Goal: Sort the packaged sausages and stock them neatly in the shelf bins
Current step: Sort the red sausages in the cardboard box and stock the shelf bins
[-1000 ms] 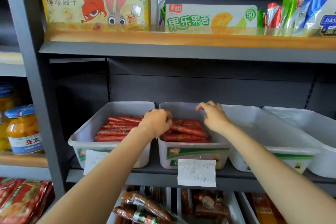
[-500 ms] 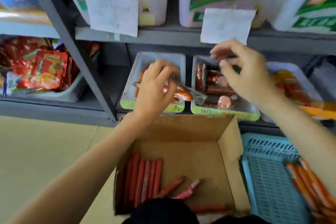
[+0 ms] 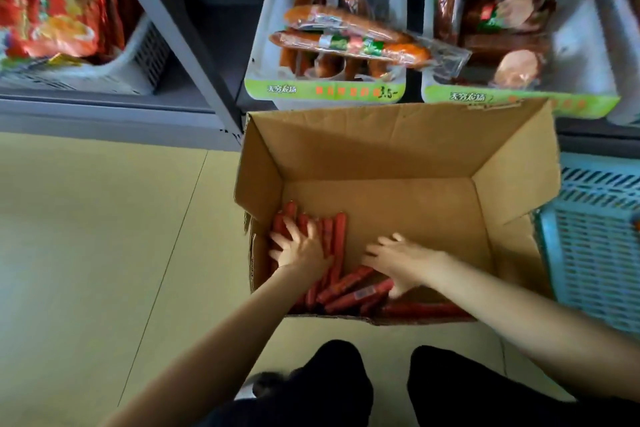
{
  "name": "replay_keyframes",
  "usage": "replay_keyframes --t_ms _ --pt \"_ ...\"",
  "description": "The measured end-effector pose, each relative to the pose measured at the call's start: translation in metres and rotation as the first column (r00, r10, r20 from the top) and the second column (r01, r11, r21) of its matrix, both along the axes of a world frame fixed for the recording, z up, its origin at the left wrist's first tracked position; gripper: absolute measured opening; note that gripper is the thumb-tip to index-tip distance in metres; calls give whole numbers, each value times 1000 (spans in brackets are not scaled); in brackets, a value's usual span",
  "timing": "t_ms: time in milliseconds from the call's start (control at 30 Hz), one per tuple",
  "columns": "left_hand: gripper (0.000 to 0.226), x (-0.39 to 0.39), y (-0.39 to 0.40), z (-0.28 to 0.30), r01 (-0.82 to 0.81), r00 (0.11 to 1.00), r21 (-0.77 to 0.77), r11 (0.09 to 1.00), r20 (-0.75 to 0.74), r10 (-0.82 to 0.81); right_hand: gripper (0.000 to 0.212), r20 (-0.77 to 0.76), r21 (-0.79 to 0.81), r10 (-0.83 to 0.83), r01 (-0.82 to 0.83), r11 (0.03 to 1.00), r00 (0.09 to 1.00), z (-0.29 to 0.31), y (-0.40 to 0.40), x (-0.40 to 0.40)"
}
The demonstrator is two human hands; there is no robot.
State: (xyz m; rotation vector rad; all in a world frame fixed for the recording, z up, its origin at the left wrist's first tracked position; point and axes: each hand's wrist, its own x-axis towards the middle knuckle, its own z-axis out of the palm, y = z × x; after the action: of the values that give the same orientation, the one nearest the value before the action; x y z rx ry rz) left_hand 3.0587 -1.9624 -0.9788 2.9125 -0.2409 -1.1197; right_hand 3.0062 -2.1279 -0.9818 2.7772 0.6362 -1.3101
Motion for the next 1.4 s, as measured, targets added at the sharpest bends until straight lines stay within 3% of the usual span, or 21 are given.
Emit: replay_keyframes --t_ms 100,200,300,367,433,500,567,667,833,1000,1200,1267,1400 --pt "89 -1 -3 -7 18 998 26 1000 56 -19 55 193 -16 79 -78 997 978 -7 -2 5" --pt "89 -1 -1 -12 38 990 -60 997 136 -30 44 301 -53 14 3 999 954 -2 -26 16" --pt "93 -7 -12 -14 150 974 -236 960 200 -103 39 245 -107 -107 136 985 964 5 -63 22" --pt "97 -12 -28 -15 245 961 -290 925 195 -194 52 129 -152 -142 161 975 982 8 -74 17" --pt "106 -14 -43 -17 253 965 -301 920 140 -220 83 14 -171 -146 146 974 989 8 -72 6" --pt "112 -14 -54 -22 290 955 -237 927 139 -263 105 -49 -171 -150 139 975 988 8 -67 -7" --pt "114 -17 -59 -26 320 941 -150 935 165 -296 112 -38 -189 -127 118 975 991 3 -64 -17" --pt "114 -20 -58 -27 258 957 -92 962 162 -242 113 39 -175 -91 97 980 995 -5 -63 -27" --pt "115 -13 -45 -29 95 988 -86 992 127 -84 87 218 -41 -202 216 976 955 -3 -75 -12" --pt "114 4 -21 -23 -51 992 -143 988 104 66 110 79 -39 -166 169 985 983 0 -71 -9" --pt "113 18 -11 -22 -178 977 -204 963 77 197 127 82 -141 -69 80 987 994 -5 -61 -18" --pt "116 20 -11 -22 -204 973 -206 957 61 221 123 110 -167 9 10 986 994 -5 -58 -27" --pt "117 20 -11 -25 -233 967 -276 932 36 252 93 259 -156 107 -68 985 960 -11 -53 -42"
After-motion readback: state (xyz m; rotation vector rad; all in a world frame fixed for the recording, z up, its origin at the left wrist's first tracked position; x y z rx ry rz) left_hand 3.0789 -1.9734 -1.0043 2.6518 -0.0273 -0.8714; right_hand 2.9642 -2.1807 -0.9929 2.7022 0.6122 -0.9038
